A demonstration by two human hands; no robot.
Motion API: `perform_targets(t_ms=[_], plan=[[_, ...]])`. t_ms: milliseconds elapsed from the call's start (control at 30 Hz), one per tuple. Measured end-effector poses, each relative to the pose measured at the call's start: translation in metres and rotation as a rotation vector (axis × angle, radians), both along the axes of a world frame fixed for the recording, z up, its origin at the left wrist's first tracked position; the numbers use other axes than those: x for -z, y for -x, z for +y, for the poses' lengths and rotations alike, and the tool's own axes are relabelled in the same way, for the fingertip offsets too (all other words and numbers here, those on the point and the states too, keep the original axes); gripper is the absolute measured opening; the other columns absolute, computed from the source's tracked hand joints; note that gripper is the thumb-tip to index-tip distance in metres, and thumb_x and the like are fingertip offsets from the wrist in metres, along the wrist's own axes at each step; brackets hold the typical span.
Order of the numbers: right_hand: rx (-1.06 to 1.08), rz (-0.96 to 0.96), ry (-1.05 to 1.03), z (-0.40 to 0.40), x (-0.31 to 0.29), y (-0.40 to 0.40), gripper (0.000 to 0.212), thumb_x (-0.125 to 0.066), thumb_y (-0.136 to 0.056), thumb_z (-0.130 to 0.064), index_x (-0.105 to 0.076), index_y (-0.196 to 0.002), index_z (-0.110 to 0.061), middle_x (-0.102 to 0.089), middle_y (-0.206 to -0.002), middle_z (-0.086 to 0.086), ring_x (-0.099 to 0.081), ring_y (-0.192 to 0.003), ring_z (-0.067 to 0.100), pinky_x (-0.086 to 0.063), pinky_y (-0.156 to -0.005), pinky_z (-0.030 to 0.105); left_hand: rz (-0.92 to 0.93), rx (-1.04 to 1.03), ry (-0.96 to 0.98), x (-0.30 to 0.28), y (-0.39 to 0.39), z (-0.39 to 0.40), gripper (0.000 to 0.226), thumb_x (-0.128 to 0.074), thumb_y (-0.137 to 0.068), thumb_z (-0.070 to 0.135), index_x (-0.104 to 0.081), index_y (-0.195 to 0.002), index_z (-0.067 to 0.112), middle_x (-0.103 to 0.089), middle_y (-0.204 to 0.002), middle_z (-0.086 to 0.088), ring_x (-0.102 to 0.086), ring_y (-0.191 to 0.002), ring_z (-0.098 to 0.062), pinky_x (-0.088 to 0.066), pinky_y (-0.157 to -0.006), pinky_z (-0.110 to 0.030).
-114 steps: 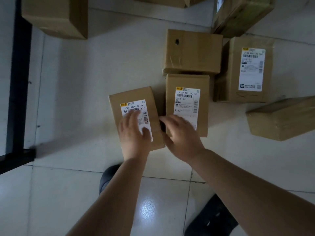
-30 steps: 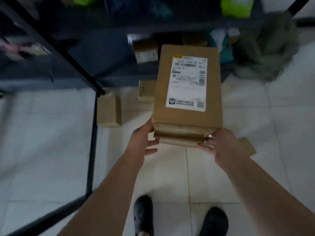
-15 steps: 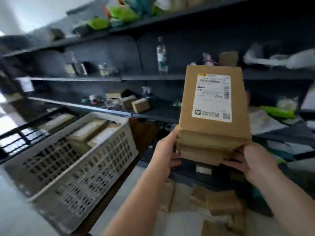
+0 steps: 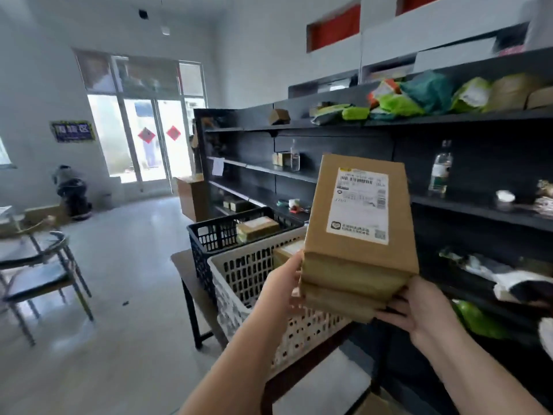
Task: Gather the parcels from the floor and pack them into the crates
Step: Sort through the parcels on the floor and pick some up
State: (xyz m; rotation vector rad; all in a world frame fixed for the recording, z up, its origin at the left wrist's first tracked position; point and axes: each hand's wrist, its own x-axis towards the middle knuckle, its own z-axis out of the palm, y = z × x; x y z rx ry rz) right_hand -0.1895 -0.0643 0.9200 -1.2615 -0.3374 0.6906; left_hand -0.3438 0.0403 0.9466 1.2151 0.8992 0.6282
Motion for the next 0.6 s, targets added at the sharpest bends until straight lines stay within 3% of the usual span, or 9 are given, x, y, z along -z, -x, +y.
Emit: perform_targets(t_ms=[167,267,400,500,600], plan=[[-0.076,0.003,-0.032,0.089,-0.004,0.066,0.020,-0.047,-0.094,-0.039,-0.063,-0.093,-0.026,-0.065,-0.094,0.004,-0.062,-0.087,0.027,-0.053,-0.043,0.031,-0.030,-0.053,-0.002,-0.007,0.069,0.083,0.047,-0.056,-0.082,0.056,-0.061,-0.109,0.018,-0.062,-0.106,0.000,-0.065,-0.094,-0.030,-0.053,-0.068,-0.031],[-0.085,0.031,-0.029,0.129,-0.003,0.091,0.019,-0.050,-0.093,-0.037,-0.062,-0.092,-0.024,-0.067,-0.093,0.005,-0.063,-0.089,0.029,-0.054,-0.046,0.033,0.015,-0.091,0.035,-0.010,0.087,0.123,0.044,-0.055,-0.083,0.052,-0.061,-0.108,0.016,-0.061,-0.102,0.000,-0.063,-0.092,-0.029,-0.044,-0.052,-0.024],[-0.065,-0.026,-0.002,0.180,0.001,0.107,0.019,-0.053,-0.090,-0.041,-0.064,-0.084,-0.027,-0.070,-0.082,0.000,-0.066,-0.085,0.026,-0.055,-0.053,0.036,0.016,-0.083,0.093,0.000,0.098,0.181,0.040,-0.055,-0.083,0.053,-0.061,-0.093,0.014,-0.058,-0.094,0.000,-0.060,-0.088,-0.030,-0.042,-0.056,-0.025],[-0.036,-0.047,0.012,0.217,0.008,0.106,0.023,-0.052,-0.089,-0.046,-0.065,-0.080,-0.029,-0.070,-0.076,-0.004,-0.066,-0.082,0.025,-0.055,-0.052,0.035,0.014,-0.043,0.105,0.012,0.093,0.224,0.037,-0.055,-0.084,0.049,-0.060,-0.102,0.017,-0.058,-0.096,0.002,-0.061,-0.087,-0.031,-0.042,-0.056,-0.026],[0.001,-0.048,0.027,0.253,0.020,0.097,0.025,-0.051,-0.088,-0.050,-0.064,-0.080,-0.031,-0.069,-0.070,-0.010,-0.065,-0.083,0.025,-0.056,-0.054,0.035,-0.002,-0.004,0.184,0.020,0.080,0.263,0.030,-0.060,-0.085,0.032,-0.057,-0.106,0.011,-0.056,-0.098,-0.002,-0.057,-0.093,-0.031,-0.043,-0.051,-0.030]])
